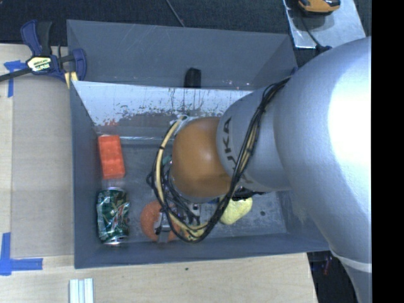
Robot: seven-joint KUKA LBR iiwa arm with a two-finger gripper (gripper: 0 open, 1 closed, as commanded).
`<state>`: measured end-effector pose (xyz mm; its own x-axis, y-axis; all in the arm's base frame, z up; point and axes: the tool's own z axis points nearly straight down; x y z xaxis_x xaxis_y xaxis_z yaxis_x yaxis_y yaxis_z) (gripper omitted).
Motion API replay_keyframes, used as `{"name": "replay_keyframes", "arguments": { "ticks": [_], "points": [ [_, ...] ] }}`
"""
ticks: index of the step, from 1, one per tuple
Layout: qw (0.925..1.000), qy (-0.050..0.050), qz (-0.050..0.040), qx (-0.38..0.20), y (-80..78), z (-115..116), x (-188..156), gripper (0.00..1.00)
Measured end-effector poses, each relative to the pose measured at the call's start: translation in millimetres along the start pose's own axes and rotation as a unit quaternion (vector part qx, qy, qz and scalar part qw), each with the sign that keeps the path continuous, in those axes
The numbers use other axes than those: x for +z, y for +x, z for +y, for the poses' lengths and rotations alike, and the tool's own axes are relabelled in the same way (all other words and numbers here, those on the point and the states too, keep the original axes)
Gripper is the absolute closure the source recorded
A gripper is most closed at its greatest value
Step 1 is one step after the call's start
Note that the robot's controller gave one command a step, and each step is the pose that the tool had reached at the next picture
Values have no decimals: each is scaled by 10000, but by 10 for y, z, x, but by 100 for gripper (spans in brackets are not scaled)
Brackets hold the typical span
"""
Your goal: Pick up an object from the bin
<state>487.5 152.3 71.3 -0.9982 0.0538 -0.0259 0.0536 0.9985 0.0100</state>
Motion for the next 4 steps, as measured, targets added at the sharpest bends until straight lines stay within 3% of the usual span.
{"name": "replay_keyframes", "arguments": {
  "ticks": [1, 2, 3, 4],
  "points": [
    [9990, -5, 3, 447, -62, -146, -36, 100],
    [9990, -5, 3, 446, -62, -146, -36, 100],
    [9998, -6, -28, 215, -57, 5, -16, 100],
    [9990, -14, -12, 454, -10, -119, -27, 100]
  ]
}}
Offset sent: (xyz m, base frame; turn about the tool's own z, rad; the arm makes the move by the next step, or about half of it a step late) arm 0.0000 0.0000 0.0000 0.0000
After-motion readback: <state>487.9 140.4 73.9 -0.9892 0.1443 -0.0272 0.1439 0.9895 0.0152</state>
